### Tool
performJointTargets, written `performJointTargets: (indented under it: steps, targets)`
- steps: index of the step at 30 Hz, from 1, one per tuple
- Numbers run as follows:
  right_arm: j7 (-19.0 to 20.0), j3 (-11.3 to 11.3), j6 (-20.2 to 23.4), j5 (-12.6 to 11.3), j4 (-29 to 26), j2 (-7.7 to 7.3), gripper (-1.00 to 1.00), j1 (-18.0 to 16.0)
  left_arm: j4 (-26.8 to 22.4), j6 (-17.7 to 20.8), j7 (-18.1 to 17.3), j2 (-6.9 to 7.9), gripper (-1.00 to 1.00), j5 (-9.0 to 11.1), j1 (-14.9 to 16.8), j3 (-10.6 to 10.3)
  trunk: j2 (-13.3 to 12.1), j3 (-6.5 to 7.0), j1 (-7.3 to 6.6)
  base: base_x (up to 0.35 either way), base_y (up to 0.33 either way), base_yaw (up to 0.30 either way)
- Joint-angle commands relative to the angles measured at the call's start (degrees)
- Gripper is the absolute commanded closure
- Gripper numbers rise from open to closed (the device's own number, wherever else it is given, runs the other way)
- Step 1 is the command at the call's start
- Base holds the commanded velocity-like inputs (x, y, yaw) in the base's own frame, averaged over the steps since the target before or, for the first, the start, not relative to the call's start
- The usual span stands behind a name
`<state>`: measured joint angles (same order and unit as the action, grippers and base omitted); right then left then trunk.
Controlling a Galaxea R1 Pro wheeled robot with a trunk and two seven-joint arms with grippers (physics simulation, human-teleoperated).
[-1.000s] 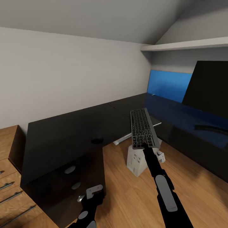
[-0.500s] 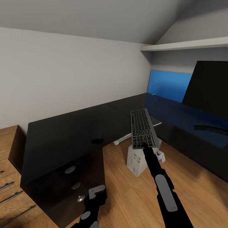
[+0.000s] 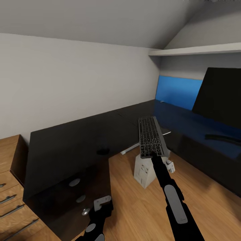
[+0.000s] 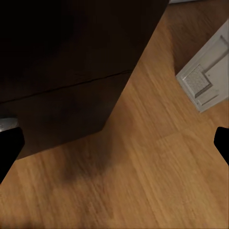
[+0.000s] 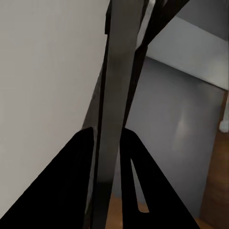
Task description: In the bedroom, organize the workspace by keeping the computer under the desk, ensuring the monitor is on the desk, placing the keyboard on the desk next to the monitor, placing the mouse on the desk next to the keyboard, moving the folder from the swivel chair onto the desk next to the mouse, stacking the notebook on top of the folder with the pen on top of the notebook, and positioning the swivel chair next to the desk.
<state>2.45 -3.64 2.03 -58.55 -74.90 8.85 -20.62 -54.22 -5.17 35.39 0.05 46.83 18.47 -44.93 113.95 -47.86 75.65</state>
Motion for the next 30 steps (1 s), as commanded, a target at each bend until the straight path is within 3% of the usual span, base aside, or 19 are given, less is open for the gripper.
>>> performJointTargets:
  steps: [1, 9, 25, 30]
  targets:
    - [0.45, -0.18, 0.23, -0.69, -0.55, 0.05, 1.00, -0.02, -0.01, -0.54, 0.26, 0.04, -1.00, 0.59, 0.07, -0.25, -0.39, 0.13, -0.23, 0.000, 0.000, 0.000]
    - [0.92, -0.23, 0.23, -0.77, -3.71, 0.03, 1.00, 0.05, 0.06, -0.54, 0.23, 0.02, -1.00, 0.63, 0.07, -0.25, -3.60, 1.57, -1.99, 0.000, 0.000, 0.000]
    - [2.72, -0.23, 1.76, -0.78, -4.09, -1.09, 1.00, 0.14, 0.87, -0.54, 0.29, -0.06, -1.00, 0.55, 0.07, -0.31, -10.02, 4.44, -5.50, 0.000, 0.000, 0.000]
    - [2.73, -0.23, 1.91, -0.78, -4.93, -2.59, 1.00, 0.15, 0.87, -0.54, 0.29, -0.10, -1.00, 0.55, 0.07, -0.36, -12.03, 5.34, -6.60, 0.000, 0.000, 0.000]
